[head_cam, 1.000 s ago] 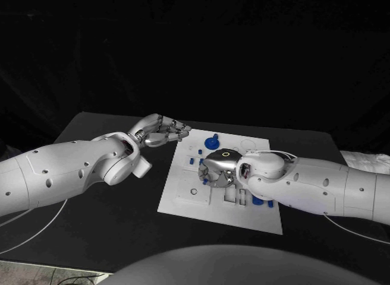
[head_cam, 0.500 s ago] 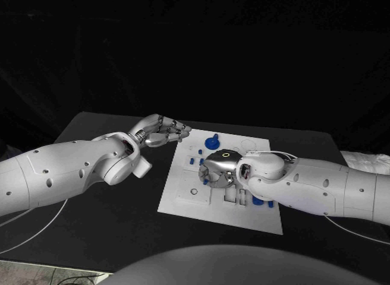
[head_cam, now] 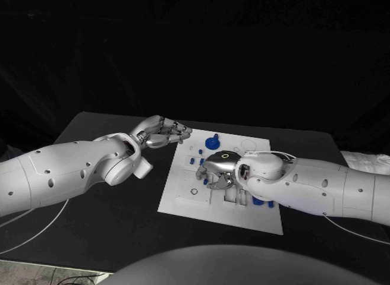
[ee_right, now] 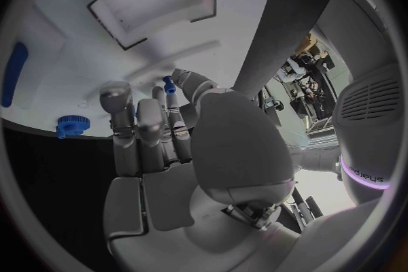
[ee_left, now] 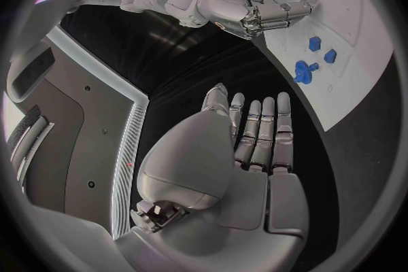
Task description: Assemble the parts on the task board
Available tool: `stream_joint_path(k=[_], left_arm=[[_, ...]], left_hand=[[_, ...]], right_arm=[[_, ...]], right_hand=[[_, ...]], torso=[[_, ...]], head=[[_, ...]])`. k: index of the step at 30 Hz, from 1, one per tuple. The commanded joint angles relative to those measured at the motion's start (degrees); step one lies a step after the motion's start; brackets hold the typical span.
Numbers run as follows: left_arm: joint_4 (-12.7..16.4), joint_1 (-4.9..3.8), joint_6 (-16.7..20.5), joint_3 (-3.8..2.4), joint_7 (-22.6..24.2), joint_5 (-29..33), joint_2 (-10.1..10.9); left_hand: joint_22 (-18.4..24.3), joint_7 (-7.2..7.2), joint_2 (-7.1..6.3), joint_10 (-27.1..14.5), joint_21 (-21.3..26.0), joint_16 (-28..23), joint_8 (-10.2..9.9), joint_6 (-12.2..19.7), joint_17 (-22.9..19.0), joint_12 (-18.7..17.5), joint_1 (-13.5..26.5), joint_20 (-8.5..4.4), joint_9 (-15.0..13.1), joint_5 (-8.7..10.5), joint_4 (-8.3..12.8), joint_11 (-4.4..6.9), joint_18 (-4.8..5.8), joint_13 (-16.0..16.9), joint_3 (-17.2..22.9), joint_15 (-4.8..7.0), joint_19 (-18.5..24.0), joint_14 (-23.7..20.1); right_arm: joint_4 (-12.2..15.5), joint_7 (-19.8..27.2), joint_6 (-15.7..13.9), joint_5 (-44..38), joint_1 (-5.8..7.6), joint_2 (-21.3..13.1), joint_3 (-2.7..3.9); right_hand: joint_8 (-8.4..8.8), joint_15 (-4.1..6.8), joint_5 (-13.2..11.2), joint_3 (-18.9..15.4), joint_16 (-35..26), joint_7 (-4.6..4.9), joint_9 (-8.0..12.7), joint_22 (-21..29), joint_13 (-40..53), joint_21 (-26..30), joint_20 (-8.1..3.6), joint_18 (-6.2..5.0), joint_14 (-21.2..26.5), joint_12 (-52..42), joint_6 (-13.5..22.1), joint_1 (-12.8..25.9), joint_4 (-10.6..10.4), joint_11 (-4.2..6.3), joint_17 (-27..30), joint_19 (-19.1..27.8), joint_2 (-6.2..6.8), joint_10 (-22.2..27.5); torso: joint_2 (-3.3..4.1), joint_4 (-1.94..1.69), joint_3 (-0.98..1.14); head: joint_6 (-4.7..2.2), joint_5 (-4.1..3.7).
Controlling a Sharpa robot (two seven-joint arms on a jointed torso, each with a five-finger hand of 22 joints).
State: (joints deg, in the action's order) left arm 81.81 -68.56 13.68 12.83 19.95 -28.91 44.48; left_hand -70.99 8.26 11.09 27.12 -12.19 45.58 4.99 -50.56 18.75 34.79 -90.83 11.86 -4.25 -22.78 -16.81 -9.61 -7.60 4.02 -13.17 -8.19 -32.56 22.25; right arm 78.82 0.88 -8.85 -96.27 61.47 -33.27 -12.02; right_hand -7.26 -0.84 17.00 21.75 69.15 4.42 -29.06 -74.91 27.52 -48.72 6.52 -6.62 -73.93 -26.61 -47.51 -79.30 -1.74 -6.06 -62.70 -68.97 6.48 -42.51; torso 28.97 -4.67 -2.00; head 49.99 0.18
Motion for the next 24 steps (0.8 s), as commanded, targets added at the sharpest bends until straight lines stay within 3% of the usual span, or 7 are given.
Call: stream_joint_path(k=[1, 6, 14, 20, 24], left_arm=[[0.1, 0.01, -1.0, -0.05, 0.1, 0.3, -0.1], [0.0, 0.02, -1.0, -0.05, 0.0, 0.3, -0.1], [0.0, 0.03, -1.1, -0.05, 0.0, 0.4, 0.0], [0.0, 0.04, -1.0, -0.05, 0.2, 0.7, 0.1], [-0.1, 0.04, -1.0, -0.05, 0.3, 0.7, 0.1]], left_hand=[[-0.1, 0.05, 0.38, -0.2, 0.4, 0.4, 0.1, 0.3, -0.1, 0.2, -0.1, 0.28, 0.0, -0.24, 0.0, -0.14, 0.53, -0.1, -0.4, -0.50, 0.0, 0.0], [-0.1, 0.11, 0.40, -0.3, 0.4, 0.4, 0.1, 0.4, -0.1, 0.3, -0.1, 0.32, 0.0, -0.23, 0.0, -0.16, 0.53, -0.1, -0.4, -0.53, -0.1, 0.0], [-0.1, 0.17, 0.39, -0.4, 0.4, 0.5, 0.1, 0.4, -0.2, 0.3, -0.1, 0.38, 0.0, -0.21, 0.0, -0.21, 0.52, -0.1, -0.5, -0.57, -0.2, 0.0], [-0.2, 0.17, 0.37, -0.5, 0.4, 0.6, 0.1, 0.5, -0.2, 0.3, -0.1, 0.42, 0.0, -0.19, 0.0, -0.26, 0.51, -0.1, -0.5, -0.60, -0.2, -0.1], [-0.2, 0.17, 0.37, -0.5, 0.4, 0.6, 0.1, 0.5, -0.2, 0.3, -0.1, 0.42, 0.0, -0.19, 0.0, -0.26, 0.51, -0.1, -0.5, -0.60, -0.2, -0.1]], right_arm=[[-0.1, -1.0, 2.1, -0.8, -0.05, 0.0, -0.01], [-0.1, -0.9, 1.2, -0.8, -0.05, -0.4, -0.01], [1.7, 0.0, -3.6, -0.6, 0.00, -3.1, 0.00], [5.7, 1.6, -9.6, 1.8, 1.86, -8.5, 0.03], [7.9, 2.4, -12.5, 3.8, 3.71, -12.9, 0.04]], right_hand=[[1.35, -0.28, -1.6, -0.4, -0.4, -0.42, 1.1, -4.2, 0.7, 1.6, 0.35, -1.29, 1.1, -0.3, 2.0, 0.6, -0.1, -0.37, 0.6, 1.0, 0.13, 2.6], [3.17, -0.77, -2.3, -1.3, -0.9, -1.48, 3.0, -3.7, 1.8, 4.4, 0.92, -1.73, 2.7, -1.4, 5.2, 0.6, 0.1, -0.85, 1.9, 2.4, 0.01, 6.9], [3.23, -1.12, -5.7, -3.3, -1.0, -2.03, 4.4, -3.4, 2.9, 6.4, 1.35, -1.98, 3.7, -3.2, 6.7, 1.0, -0.2, -1.20, 2.8, 3.1, 0.10, 11.0], [3.49, -1.06, -7.5, -5.2, 0.0, -2.57, 5.8, -3.8, 3.0, 5.6, 1.45, -1.79, 3.1, -4.5, 8.6, 1.1, -1.3, -1.14, 2.3, 2.0, 0.11, 13.4], [3.17, -1.00, -7.6, -6.0, 1.4, -2.26, 6.7, -4.5, 2.0, 2.9, 1.42, -1.32, 1.5, -4.4, 8.5, 1.2, -2.4, -1.28, 1.0, 0.0, -0.07, 13.5]], torso=[[-0.02, -0.01, -0.02], [-0.03, 0.03, 0.00], [-0.06, 0.09, -0.02], [-0.07, 0.07, -0.05], [-0.08, 0.02, -0.03]], head=[[0.01, 0.05], [0.01, 0.11], [0.01, -0.24], [0.01, -0.83], [0.01, -0.83]])
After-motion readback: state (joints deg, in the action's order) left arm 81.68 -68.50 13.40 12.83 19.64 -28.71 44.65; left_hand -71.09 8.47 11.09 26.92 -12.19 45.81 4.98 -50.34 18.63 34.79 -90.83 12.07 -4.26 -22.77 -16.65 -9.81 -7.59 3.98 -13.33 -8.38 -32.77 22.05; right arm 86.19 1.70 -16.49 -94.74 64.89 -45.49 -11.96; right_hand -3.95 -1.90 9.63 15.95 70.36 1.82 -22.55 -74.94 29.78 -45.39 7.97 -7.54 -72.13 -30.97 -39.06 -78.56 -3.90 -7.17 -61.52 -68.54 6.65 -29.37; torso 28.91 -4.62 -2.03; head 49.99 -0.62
